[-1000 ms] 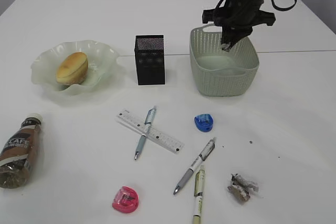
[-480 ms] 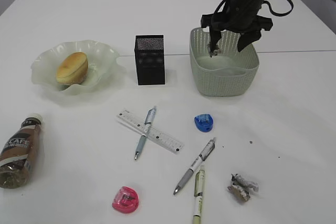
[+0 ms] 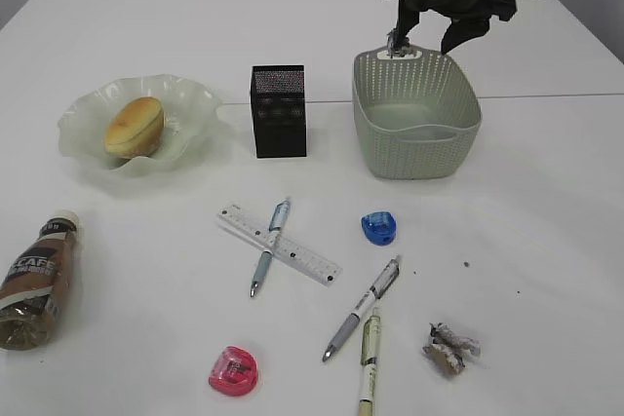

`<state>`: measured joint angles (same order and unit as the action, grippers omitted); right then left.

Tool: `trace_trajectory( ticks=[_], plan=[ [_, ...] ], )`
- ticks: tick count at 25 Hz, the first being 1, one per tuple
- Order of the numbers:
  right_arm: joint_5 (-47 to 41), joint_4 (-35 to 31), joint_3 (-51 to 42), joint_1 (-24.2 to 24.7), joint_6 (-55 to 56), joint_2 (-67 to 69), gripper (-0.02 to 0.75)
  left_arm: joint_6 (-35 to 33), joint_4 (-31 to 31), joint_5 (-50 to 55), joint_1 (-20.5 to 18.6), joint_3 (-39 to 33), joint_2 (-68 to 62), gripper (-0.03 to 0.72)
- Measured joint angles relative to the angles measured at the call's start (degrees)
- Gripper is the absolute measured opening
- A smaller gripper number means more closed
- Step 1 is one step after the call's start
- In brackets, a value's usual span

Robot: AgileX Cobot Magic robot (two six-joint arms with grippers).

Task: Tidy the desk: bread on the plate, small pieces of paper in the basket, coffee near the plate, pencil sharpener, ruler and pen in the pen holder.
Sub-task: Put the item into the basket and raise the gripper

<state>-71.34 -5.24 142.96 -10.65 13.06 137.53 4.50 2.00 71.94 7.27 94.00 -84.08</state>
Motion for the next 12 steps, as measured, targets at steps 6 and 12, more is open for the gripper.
trace_trajectory(
  ticks=[6, 12],
  plan=[
    [-0.03, -4.08, -0.06, 0.71, -0.11, 2.46, 0.501, 0.00, 0.23, 0.00, 0.00, 0.00, 0.00, 0.475],
    [-0.13, -2.87, 0.36, 0.93, -0.11, 2.46, 0.510, -0.02, 0.23, 0.00, 0.00, 0.00, -0.07, 0.475]
  ],
)
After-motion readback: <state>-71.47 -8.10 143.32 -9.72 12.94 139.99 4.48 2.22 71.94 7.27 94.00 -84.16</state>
